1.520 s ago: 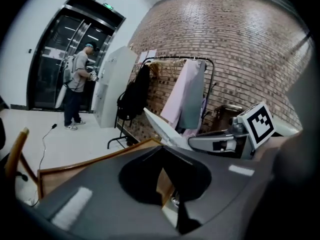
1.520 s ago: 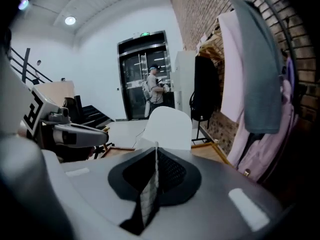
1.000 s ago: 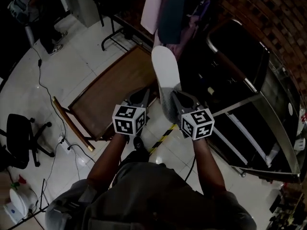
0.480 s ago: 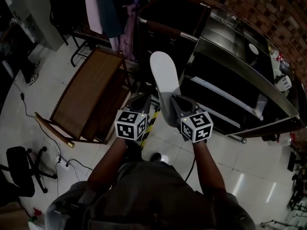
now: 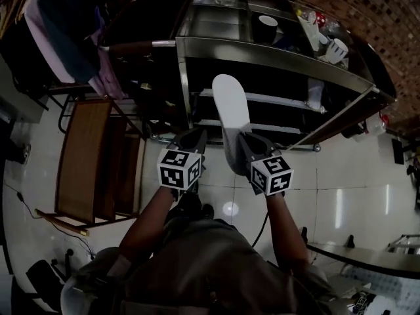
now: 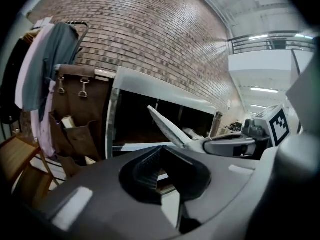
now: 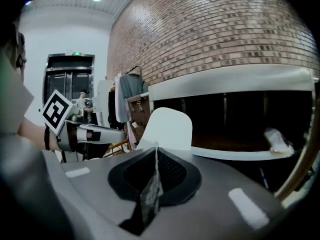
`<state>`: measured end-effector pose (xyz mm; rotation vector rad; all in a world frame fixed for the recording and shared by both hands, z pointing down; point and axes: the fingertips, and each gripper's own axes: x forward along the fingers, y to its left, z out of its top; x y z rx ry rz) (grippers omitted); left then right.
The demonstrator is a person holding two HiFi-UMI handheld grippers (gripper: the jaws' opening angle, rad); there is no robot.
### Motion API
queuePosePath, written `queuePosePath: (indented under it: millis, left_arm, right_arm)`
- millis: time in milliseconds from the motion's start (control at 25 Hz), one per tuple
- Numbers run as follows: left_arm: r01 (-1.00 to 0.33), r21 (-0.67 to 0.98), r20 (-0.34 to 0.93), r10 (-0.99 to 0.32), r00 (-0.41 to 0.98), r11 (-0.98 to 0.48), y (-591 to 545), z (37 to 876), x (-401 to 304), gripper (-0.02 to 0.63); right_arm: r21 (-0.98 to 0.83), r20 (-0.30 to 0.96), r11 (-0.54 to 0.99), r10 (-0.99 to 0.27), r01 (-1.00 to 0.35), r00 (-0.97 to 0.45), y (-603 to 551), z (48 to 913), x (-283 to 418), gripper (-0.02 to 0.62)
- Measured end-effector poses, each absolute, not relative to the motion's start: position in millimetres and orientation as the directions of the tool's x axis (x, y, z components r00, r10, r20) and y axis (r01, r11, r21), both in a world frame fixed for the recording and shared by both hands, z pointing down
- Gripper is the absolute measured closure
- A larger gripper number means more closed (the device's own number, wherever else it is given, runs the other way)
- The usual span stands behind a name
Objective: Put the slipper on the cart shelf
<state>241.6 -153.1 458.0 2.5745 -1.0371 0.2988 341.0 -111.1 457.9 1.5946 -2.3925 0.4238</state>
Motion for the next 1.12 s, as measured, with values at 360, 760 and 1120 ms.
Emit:
queuePosePath:
  millis: [360,760,1120]
  left_arm:
    - [-0.511,0.245,0.324,-0.427,0.844,-0.824,-173,463,360,0.598]
    - [-0.347,0.284,0.334,-0.247,0.91,-0.894,-217,476,435,0.598]
    - [-0.292,0.304,0.355,-0.177,0.918,-0.907,-229,493,476,0.598]
  right_arm:
    - [-0.115,0.38,0.103,-0.914,-0.988,-0.139,-109,470,455,0.586]
    - [-0.104,0.447,-0.076,-0.894,-0.992,0.021,-151,480,520,0.586]
    - [-0.116,0.476,-0.134,-0.877,-0.984,0.064,-179,497,572,0.586]
